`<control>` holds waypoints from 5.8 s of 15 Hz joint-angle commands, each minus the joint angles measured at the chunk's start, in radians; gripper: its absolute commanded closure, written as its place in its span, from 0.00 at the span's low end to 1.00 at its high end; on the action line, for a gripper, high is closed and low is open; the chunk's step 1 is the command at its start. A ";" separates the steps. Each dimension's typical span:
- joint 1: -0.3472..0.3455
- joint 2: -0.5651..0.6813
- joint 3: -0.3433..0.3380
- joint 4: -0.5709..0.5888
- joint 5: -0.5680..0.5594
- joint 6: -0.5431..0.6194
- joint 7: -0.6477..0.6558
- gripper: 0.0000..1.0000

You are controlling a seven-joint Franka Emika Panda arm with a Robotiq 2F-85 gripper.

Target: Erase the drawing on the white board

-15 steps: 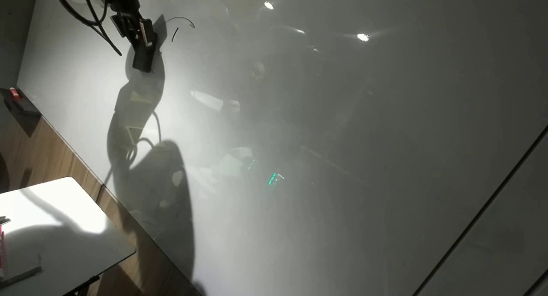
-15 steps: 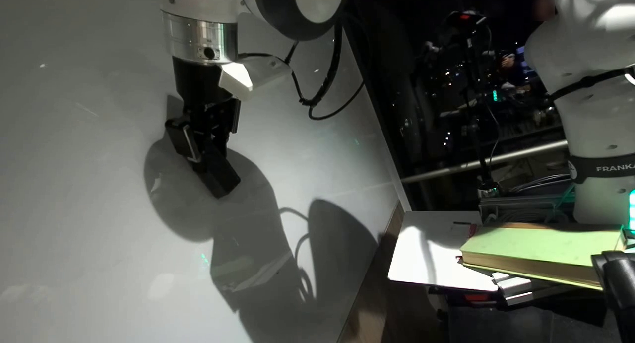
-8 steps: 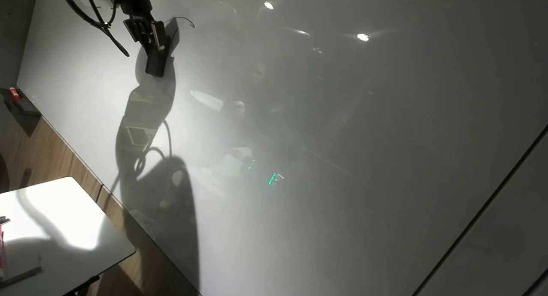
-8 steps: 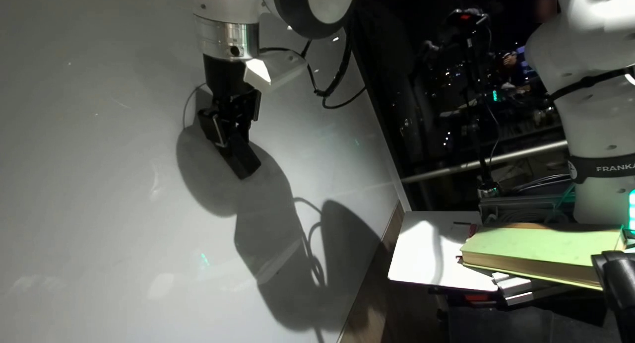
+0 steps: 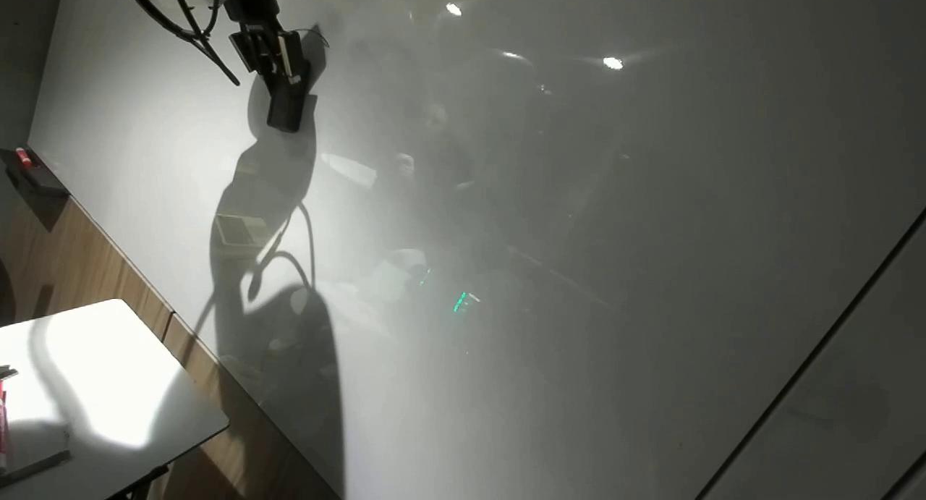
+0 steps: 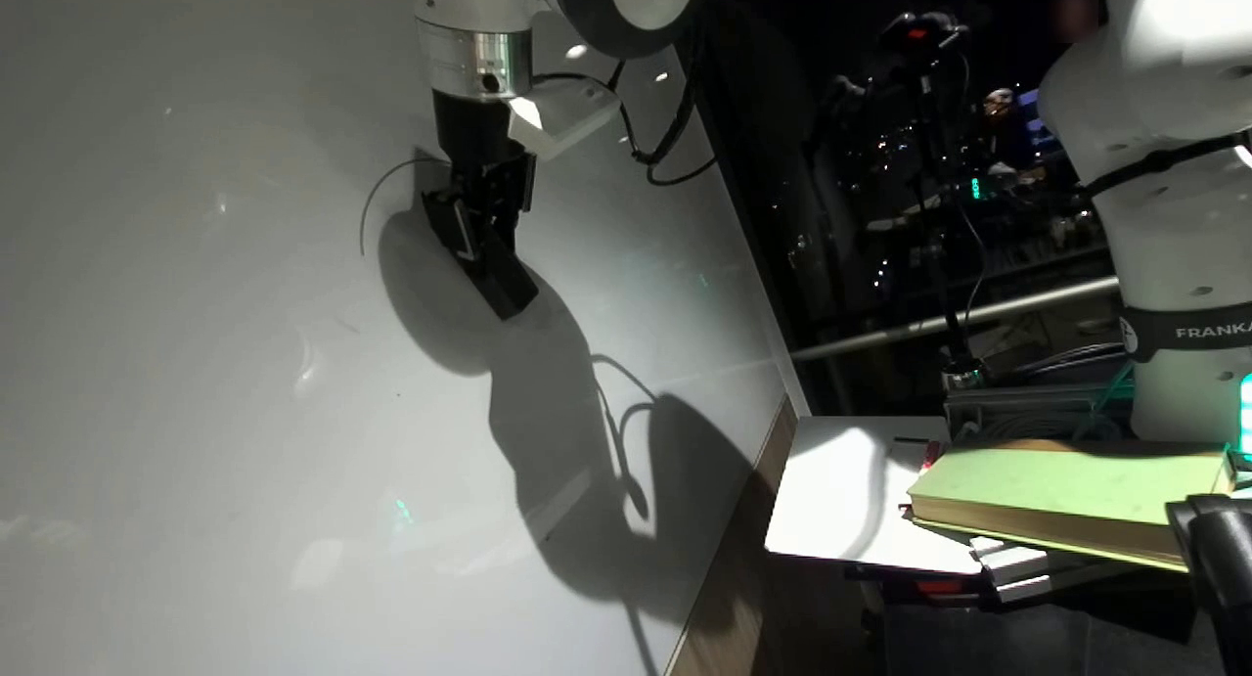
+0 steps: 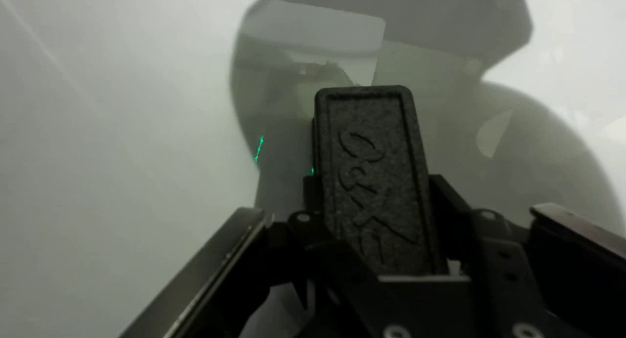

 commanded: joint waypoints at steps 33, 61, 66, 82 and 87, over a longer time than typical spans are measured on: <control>0.258 0.312 0.156 0.482 -0.071 -0.345 0.096 0.70; -0.076 0.101 -0.089 -0.619 0.346 0.164 -0.270 0.70; -0.084 0.168 -0.107 -0.532 0.339 0.155 -0.317 0.70; -0.072 0.331 -0.171 -0.398 0.412 0.010 -0.369 0.70; -0.073 0.335 -0.181 -0.391 0.413 -0.004 -0.367 0.14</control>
